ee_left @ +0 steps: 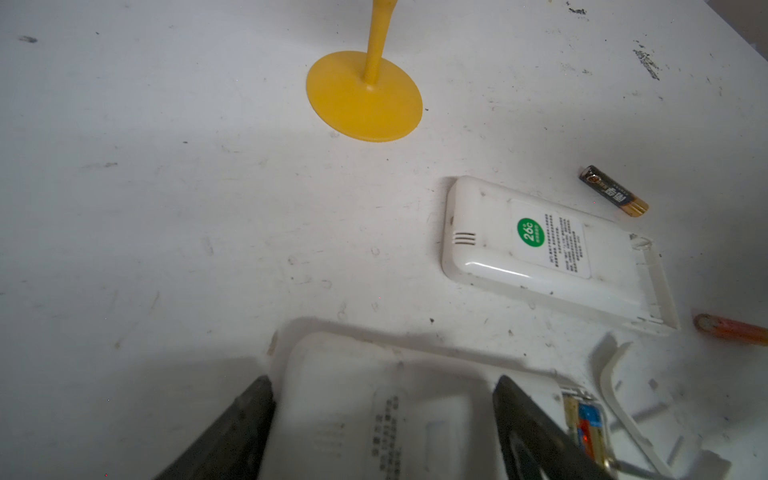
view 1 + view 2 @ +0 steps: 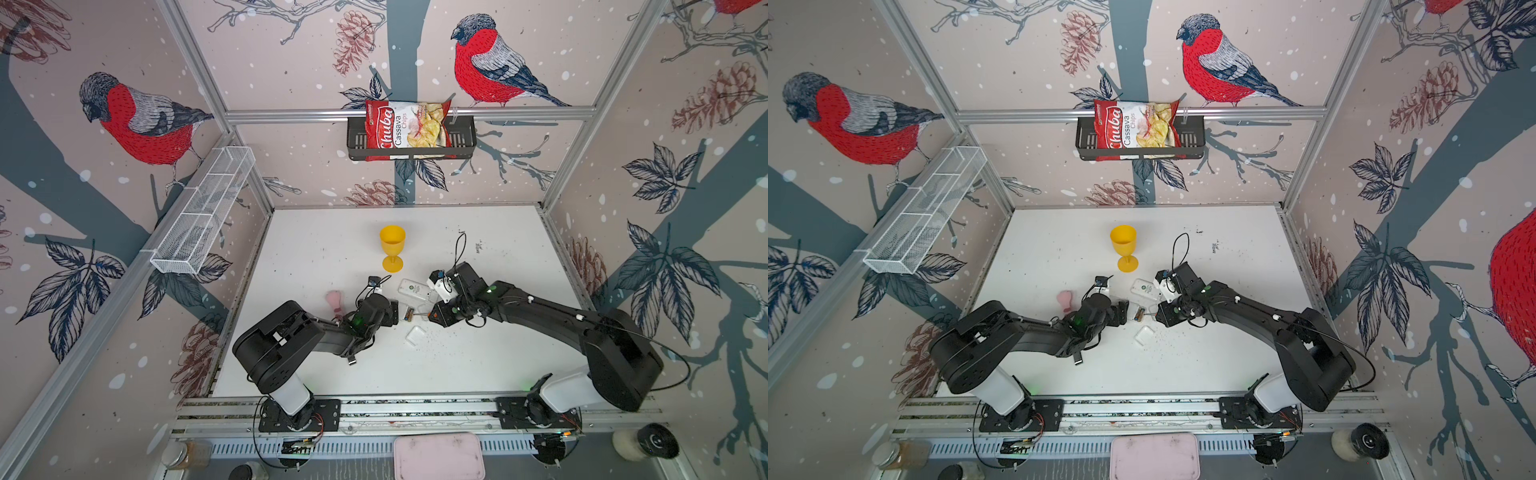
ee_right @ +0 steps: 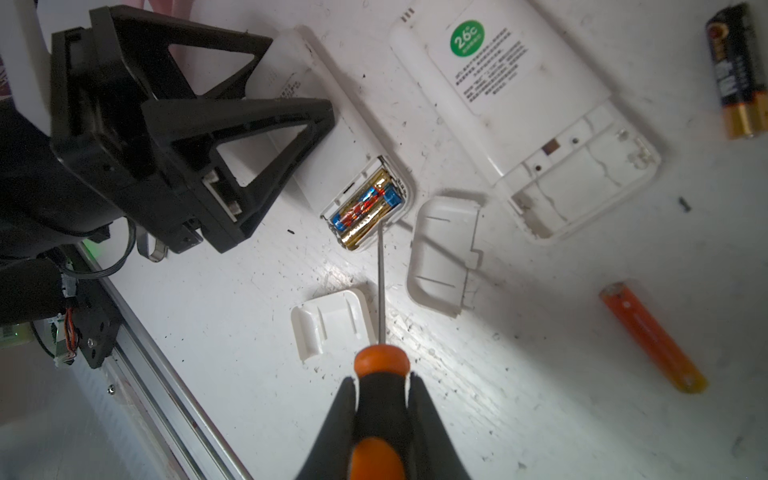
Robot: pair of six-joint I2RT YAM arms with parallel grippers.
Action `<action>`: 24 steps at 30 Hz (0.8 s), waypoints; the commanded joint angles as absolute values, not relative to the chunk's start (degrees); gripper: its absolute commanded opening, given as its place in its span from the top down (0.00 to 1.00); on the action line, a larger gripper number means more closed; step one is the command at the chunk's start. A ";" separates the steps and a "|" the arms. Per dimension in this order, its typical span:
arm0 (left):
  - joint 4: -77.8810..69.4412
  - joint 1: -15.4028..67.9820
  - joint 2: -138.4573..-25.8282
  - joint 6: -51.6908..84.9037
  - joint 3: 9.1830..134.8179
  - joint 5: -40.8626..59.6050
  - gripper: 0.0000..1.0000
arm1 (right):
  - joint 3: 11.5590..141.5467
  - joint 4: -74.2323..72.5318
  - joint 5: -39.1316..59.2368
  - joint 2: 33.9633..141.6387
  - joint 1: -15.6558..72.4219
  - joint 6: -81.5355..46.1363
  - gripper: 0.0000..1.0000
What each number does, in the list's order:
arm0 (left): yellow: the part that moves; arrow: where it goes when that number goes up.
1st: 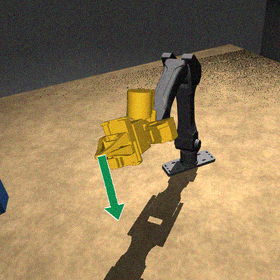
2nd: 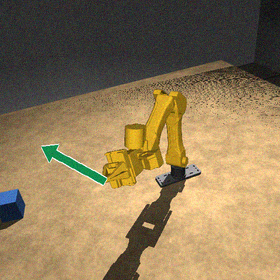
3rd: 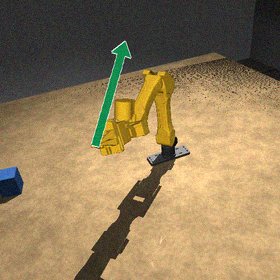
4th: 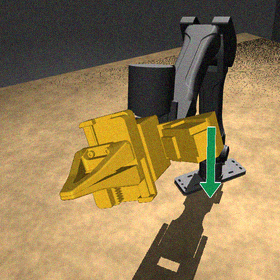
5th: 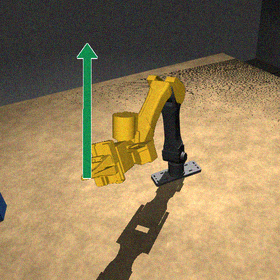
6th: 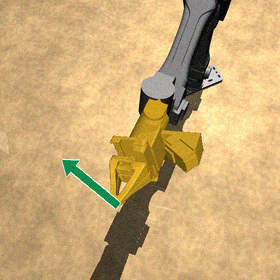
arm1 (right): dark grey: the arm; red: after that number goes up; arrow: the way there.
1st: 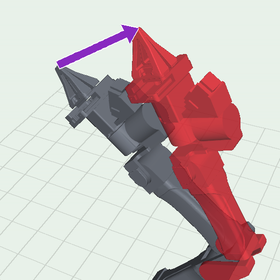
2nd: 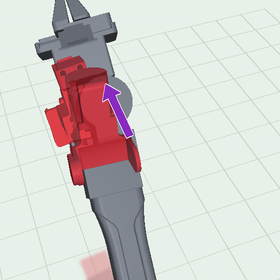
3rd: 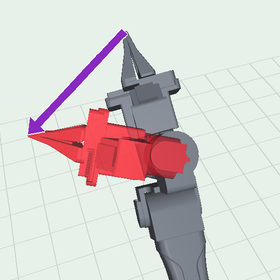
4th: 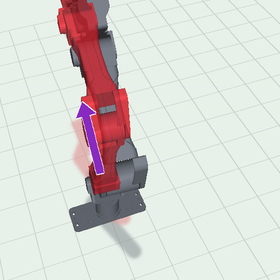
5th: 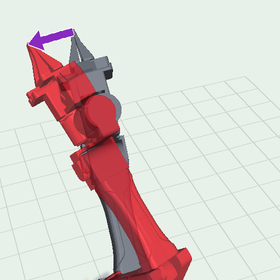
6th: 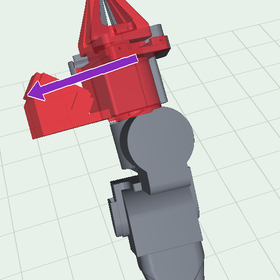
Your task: Unload the batteries from the remote control
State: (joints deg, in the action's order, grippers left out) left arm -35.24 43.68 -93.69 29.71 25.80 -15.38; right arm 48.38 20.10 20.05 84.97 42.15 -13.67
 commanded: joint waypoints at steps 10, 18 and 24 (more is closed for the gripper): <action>-33.79 43.77 -93.14 31.04 25.29 -10.38 0.19 | 46.10 13.45 27.74 85.46 37.29 -18.39 1.00; -33.84 43.77 -92.67 31.13 25.05 -10.32 0.19 | 45.01 12.33 29.81 84.86 35.83 -19.64 1.00; -33.41 43.70 -92.22 31.16 25.09 -10.50 0.19 | 46.34 14.23 29.03 83.17 35.33 -18.97 1.00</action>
